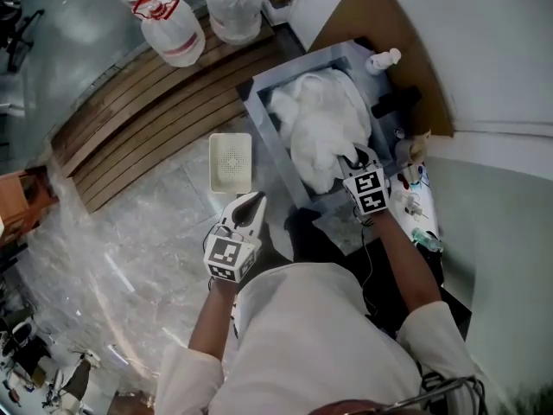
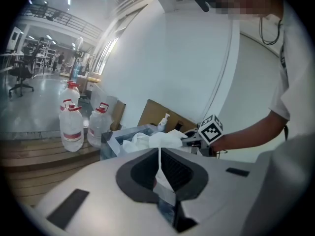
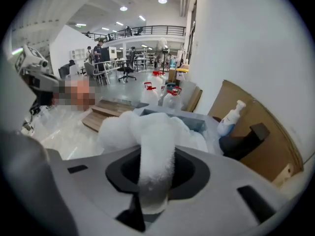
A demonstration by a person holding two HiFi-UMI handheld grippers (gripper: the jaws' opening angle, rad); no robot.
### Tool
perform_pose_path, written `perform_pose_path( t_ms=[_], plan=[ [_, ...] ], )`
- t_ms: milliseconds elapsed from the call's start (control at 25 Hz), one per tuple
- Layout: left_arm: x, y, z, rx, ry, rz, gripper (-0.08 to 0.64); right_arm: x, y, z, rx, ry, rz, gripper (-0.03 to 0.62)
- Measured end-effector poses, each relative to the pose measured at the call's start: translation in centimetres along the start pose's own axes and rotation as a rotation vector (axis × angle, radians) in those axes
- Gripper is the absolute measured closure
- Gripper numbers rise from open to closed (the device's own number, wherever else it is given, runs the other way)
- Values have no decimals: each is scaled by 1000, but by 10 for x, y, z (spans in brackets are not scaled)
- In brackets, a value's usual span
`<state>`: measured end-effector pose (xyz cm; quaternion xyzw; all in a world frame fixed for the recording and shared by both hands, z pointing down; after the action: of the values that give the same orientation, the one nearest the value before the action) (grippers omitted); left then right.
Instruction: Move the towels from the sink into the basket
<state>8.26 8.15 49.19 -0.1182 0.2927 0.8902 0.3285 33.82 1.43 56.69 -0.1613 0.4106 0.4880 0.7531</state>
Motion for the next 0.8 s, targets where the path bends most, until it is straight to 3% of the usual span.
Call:
perform_pose_path(
  t_ms=[200,800],
  plan=[
    [9,-14,-11,-48,-24,24,543,60,-25,-41,-41,-135,56,494],
    [36,-55,-72,-175,-80,63,543,242,-78,-186,-24,-482,145,500]
  ],
)
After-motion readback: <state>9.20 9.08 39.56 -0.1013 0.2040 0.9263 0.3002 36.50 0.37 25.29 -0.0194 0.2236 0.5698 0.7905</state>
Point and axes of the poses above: the fingertips, and each gripper's own axes: x backward along the fingers, y to its left, z out of its underside, the point moved 4 cm from there along x, backward along the fingers, and after that the axes turned 4 degrees about z, right-handed, at the moved point
